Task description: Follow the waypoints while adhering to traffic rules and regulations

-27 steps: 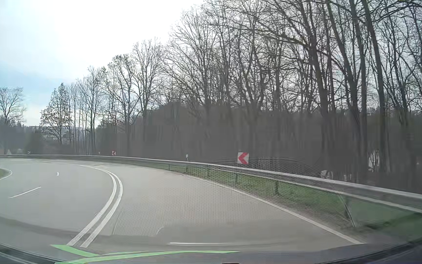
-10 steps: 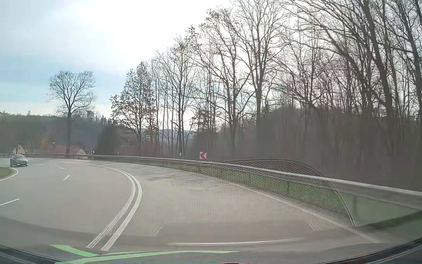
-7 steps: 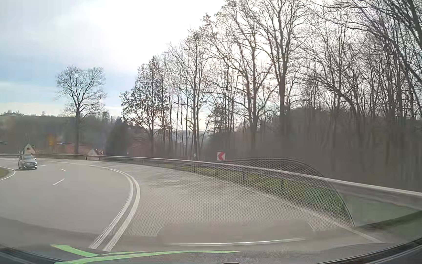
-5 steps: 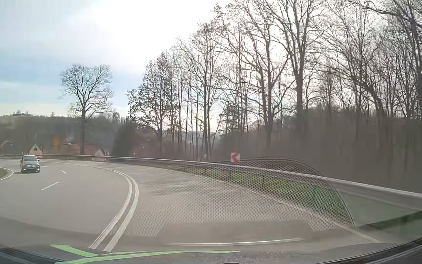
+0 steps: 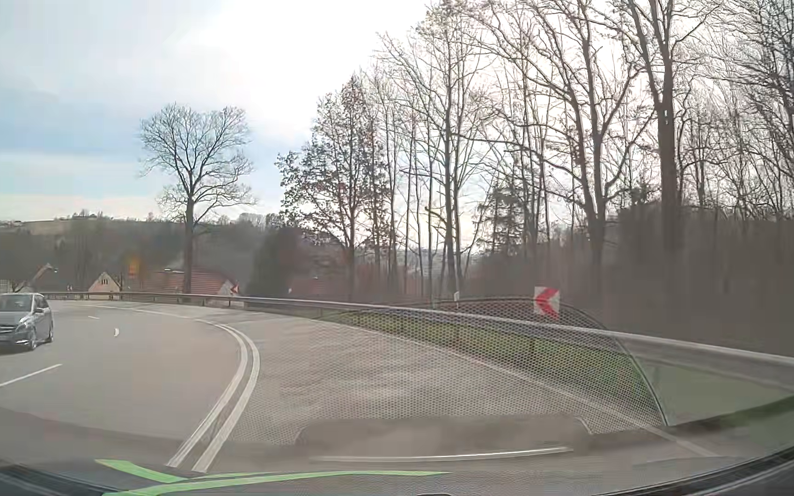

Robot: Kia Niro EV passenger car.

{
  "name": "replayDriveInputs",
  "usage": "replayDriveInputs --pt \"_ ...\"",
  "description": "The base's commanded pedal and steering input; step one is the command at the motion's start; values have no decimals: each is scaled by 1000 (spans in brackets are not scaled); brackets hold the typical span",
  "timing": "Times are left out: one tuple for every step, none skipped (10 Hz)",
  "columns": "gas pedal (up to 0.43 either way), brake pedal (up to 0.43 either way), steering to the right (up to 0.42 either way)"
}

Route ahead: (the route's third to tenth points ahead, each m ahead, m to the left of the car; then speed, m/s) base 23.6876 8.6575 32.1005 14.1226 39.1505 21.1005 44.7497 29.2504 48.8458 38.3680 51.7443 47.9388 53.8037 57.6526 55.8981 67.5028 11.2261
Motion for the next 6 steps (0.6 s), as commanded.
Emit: replayDriveInputs --pt "59 0 -88" --pt "59 0 -88" --pt "59 0 -88" --pt "59 0 -88" --pt "59 0 -88" --pt "59 0 -88"
